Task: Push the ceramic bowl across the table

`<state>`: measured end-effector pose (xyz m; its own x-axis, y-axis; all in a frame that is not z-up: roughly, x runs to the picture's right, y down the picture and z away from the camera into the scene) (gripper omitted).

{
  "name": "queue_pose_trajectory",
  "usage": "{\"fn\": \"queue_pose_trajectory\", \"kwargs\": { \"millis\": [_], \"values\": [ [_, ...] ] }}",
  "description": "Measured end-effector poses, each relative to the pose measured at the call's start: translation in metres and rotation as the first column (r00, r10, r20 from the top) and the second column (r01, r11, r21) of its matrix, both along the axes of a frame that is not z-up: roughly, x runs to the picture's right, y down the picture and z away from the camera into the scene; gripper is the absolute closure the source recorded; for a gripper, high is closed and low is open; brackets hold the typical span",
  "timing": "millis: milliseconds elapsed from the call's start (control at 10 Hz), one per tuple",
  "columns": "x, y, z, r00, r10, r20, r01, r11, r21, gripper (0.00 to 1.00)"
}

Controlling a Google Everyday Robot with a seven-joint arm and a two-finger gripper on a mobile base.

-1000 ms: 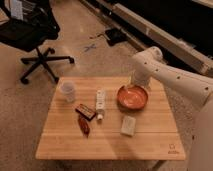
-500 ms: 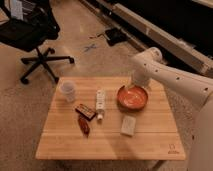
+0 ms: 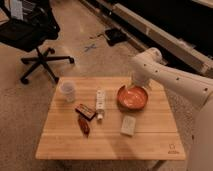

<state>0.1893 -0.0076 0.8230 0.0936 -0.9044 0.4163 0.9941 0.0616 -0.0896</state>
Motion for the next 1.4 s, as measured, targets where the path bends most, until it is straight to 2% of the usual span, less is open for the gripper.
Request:
{"fn": "queue_pose_trajectory", "kwargs": {
  "millis": [800, 1400],
  "values": [
    [0.007, -0.001, 0.004, 0.999, -0.053, 0.003, 0.053, 0.9985, 0.016, 0.20],
    [0.014, 0.002, 0.008, 0.995, -0.104, -0.001, 0.104, 0.9941, 0.031, 0.20]
  ]
}}
